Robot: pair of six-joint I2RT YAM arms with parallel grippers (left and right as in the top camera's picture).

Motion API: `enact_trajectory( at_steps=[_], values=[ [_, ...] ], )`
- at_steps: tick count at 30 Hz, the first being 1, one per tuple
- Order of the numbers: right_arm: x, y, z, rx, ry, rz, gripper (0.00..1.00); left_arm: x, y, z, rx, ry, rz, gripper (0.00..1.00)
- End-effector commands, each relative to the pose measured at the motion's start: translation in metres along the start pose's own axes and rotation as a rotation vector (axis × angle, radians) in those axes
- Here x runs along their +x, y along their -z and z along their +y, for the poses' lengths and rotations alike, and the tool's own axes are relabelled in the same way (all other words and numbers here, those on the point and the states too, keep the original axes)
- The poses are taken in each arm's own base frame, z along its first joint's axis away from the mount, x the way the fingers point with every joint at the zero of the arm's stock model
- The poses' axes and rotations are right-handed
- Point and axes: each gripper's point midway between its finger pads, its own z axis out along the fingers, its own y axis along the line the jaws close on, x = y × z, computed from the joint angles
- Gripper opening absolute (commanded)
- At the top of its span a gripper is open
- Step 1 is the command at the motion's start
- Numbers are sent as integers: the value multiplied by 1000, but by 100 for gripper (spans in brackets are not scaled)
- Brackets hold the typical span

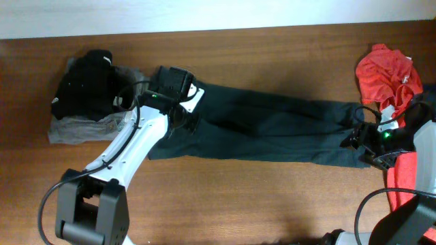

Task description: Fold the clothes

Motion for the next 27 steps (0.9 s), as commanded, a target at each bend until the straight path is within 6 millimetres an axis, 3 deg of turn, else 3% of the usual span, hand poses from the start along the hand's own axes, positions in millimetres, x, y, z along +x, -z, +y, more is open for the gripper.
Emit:
enact_trajectory(
  at_steps=[1, 5, 9, 10, 11, 13, 14, 15, 22, 27],
  values=[
    [1, -1, 0, 4, 11, 7, 68, -9, -4, 9, -49, -21, -26, 1],
    [1, -1, 0, 4, 11, 7, 68, -13, -16, 10, -51, -21, -32, 3],
    [2, -1, 0, 4, 10, 10, 68, -15, -32, 10, -50, -20, -25, 22],
    [2, -1, 1, 2, 10, 10, 68, -15, -34, 10, -51, -20, -26, 30],
    [2, -1, 1, 0, 10, 10, 68, -16, -37, 10, -51, -20, -29, 45],
    [2, -1, 1, 0, 10, 10, 68, -20, -39, 11, -53, -20, -42, 55],
    [2, -1, 1, 0, 10, 10, 67, -22, -39, 11, -54, -20, -51, 66],
    [2, -1, 1, 0, 10, 10, 68, -24, -38, 11, -54, -20, -54, 70],
    [-1, -1, 1, 3, 14, -1, 68, -37, -10, 17, -55, 12, -40, 71],
    [-39, 1, -15, 85, 2, -151, 73, -50, 26, 31, -64, 52, -31, 65]
  ],
)
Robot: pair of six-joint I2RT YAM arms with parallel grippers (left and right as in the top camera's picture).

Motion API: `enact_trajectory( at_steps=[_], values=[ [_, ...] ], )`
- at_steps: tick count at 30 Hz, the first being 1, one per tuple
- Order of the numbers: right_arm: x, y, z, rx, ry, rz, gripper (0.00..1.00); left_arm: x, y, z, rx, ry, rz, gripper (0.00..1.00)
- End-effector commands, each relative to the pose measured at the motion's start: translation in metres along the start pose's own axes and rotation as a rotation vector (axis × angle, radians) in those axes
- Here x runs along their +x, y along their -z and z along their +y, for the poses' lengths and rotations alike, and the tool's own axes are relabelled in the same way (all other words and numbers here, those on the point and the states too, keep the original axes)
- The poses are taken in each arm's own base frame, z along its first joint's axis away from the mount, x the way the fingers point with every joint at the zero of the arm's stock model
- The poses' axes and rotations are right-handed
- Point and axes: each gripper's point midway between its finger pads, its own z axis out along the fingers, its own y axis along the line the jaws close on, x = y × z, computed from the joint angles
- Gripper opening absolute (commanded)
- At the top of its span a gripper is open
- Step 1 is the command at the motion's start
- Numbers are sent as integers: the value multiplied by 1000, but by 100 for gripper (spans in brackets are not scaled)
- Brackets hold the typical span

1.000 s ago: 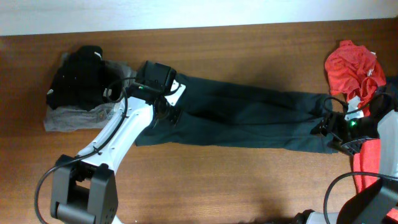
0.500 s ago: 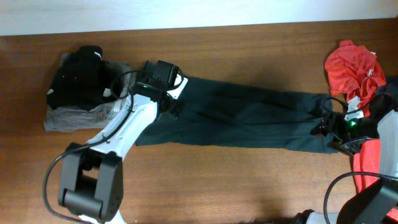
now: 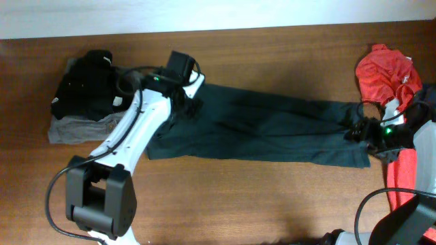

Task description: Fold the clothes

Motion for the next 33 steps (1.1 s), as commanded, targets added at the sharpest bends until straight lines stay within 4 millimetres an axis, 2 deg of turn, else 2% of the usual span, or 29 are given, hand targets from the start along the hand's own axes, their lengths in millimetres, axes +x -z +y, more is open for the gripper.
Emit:
enact_trajectory(
  at_steps=[1, 4, 6, 10, 16, 20, 27, 29, 31, 33],
  values=[
    [-32, -2, -14, 68, -21, -116, 73, -25, 37, 23, -27, 56, -55, 65],
    [-57, -8, -23, 106, -2, -183, 73, -34, 59, 34, -34, 79, -75, 66],
    [-66, -17, -35, 152, -5, -189, 73, -36, 74, 42, -42, 97, -80, 69],
    [-79, -42, -52, 158, -20, -168, 73, -31, 89, 53, -49, 122, -60, 69],
    [-86, -77, -69, 126, -16, -122, 74, -23, 90, 59, -50, 138, -30, 70],
    [-93, -99, -72, 62, 4, -113, 79, -23, 90, 59, -50, 138, -32, 70],
    [-81, -126, -68, -36, 17, -33, 77, -23, 90, 59, -50, 137, -33, 70],
    [-76, -127, -62, -72, 18, -14, 71, -23, 90, 59, -50, 138, -33, 70],
    [-73, -127, -53, -122, 55, -6, 57, -24, 90, 59, -50, 138, -34, 70],
    [-71, -126, -53, -126, 48, 3, 40, -24, 90, 59, -51, 138, -34, 70]
  ],
)
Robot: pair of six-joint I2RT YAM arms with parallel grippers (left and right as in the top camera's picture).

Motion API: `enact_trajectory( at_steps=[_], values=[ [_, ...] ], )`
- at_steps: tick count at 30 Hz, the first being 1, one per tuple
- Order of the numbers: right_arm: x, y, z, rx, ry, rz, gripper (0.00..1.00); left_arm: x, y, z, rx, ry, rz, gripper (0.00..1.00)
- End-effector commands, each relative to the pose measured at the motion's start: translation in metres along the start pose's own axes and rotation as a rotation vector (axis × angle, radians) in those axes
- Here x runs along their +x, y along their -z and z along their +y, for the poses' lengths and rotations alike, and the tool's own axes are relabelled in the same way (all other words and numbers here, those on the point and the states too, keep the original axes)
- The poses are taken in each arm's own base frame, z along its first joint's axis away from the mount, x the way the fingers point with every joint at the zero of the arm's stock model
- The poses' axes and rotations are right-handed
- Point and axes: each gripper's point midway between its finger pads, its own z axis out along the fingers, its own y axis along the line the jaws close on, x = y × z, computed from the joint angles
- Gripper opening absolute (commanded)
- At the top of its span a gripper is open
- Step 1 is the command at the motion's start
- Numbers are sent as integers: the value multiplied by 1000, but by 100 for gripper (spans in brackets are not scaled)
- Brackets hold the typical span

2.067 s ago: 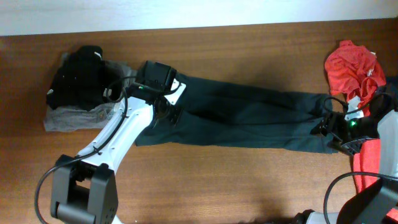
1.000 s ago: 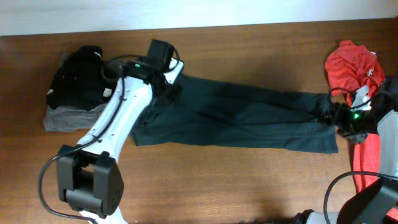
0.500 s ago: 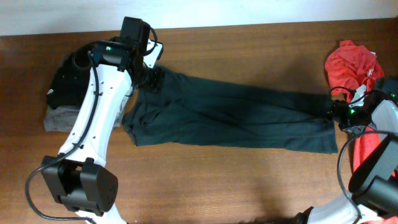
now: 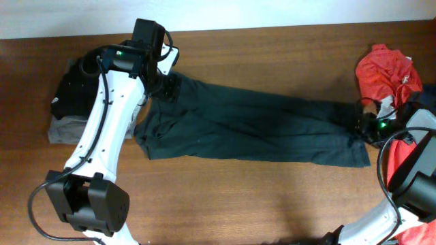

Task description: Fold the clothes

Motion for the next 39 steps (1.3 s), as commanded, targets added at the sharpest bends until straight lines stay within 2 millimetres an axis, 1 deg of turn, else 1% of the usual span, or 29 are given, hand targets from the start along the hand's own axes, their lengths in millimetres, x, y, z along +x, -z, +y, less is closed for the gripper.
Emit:
enact_trajectory(
  at_steps=[1, 4, 5, 7, 8, 10, 12, 13, 14, 15, 16, 18, 20, 22, 23, 24, 29, 31, 32, 33, 35, 39],
  values=[
    [20, -16, 3, -67, -10, 77, 27, -5, 7, 3, -7, 17, -23, 70],
    [15, -8, -1, -60, -33, 63, 7, -4, 7, 3, -7, 17, -18, 70],
    [10, -3, -3, -48, -42, 52, 4, -3, 7, 3, -8, 17, -16, 70],
    [1, 11, -7, -15, -57, 32, 4, -3, 7, 7, -21, 21, -15, 70],
    [-8, 33, -9, 30, -55, 14, 4, -1, 11, 15, -48, 31, -7, 69],
    [-17, 58, -10, 87, -50, -7, 4, 0, 20, 22, -56, 45, -7, 69],
    [-25, 91, -9, 160, -52, -36, 4, -2, 34, 32, -64, 68, -26, 69],
    [-28, 106, -5, 178, -63, -51, 4, -3, 41, 37, -67, 80, -40, 69],
    [-31, 124, 6, 179, -49, -71, 4, -7, 53, 43, -65, 96, -70, 69],
    [-31, 134, 14, 178, -36, -80, 4, -9, 59, 46, -64, 103, -86, 69],
    [-31, 140, 23, 177, -18, -87, 4, -11, 65, 49, -69, 110, -103, 69],
    [-26, 145, 42, 167, 11, -86, 4, -12, 74, 54, -77, 119, -127, 70],
    [-18, 141, 59, 159, 47, -55, 4, -11, 79, 56, -81, 124, -139, 70],
    [-6, 130, 85, 146, 108, 2, 4, -11, 82, 56, -82, 125, -145, 70],
    [-2, 124, 94, 147, 134, 22, 4, -11, 82, 56, -82, 125, -145, 70],
    [7, 113, 115, 161, 200, 55, 4, -11, 82, 56, -82, 125, -144, 70],
    [33, 82, 166, 244, 332, 115, 4, -9, 82, 56, -81, 125, -138, 70],
    [48, 64, 193, 247, 399, 138, 4, -8, 82, 55, -81, 125, -134, 70],
    [54, 55, 204, 242, 422, 147, 4, -8, 82, 55, -80, 125, -132, 70],
    [66, 40, 219, 239, 457, 167, 4, -8, 82, 55, -80, 125, -130, 70],
    [80, 20, 233, 242, 474, 194, 4, -7, 81, 55, -80, 125, -127, 70],
    [96, -16, 255, 224, 491, 214, 4, -7, 81, 55, -79, 124, -126, 70]
  ],
)
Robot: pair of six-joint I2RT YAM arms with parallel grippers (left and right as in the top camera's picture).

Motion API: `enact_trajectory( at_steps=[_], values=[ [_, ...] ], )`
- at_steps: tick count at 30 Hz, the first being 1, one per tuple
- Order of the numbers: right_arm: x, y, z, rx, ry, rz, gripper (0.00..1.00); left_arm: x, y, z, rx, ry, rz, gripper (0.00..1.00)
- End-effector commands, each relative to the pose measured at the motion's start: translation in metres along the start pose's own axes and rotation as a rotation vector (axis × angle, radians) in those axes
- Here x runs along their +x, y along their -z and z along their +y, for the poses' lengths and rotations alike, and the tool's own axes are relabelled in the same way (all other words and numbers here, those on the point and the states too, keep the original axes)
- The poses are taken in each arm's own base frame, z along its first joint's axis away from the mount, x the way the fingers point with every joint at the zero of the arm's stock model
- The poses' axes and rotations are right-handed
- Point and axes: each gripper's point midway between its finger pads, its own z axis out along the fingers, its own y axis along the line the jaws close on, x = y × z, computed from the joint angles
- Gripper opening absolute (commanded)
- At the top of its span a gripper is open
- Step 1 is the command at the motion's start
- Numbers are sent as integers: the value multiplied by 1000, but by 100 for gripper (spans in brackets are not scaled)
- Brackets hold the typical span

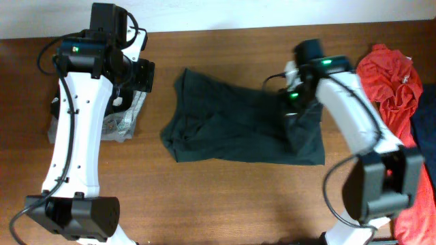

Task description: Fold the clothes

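Note:
Dark green trousers lie in the middle of the table, waist end to the left. The leg end is doubled back over itself at the right. There my right gripper is over the cloth, shut on the leg ends and holding them above the trousers' right part. At the far left my left gripper hangs apart from the waist, with bare table between them. Whether its jaws are open or shut does not show.
A black garment on a folded grey one sits at the left, under the left arm. A red garment lies heaped at the right edge, with blue cloth beside it. More red cloth hangs at the lower right.
My right gripper has come from the table's right edge to the middle with the leg ends, doubling the trousers over. My left gripper is off the waist and further left. The trousers sit further right.
The trousers lay stretched across the table, my left gripper at the waist and my right at the leg ends. The left gripper then stood further back and left with the waist. Now the legs are folded back to the middle and the left gripper is clear of the cloth.

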Motion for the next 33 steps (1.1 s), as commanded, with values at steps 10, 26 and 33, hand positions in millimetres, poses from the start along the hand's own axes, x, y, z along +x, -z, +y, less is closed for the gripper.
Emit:
enact_trajectory(
  at_steps=[10, 26, 33],
  values=[
    [-26, -49, 73, -104, -52, -65, 4, -4, 14, -6, 38, 15, -38, 70],
    [-13, -27, 16, -144, -54, 11, 16, -3, 15, -6, 47, 17, -36, 70],
    [14, -53, 37, -198, -46, 80, 4, -5, 15, -6, 46, 18, -44, 71]
  ],
)
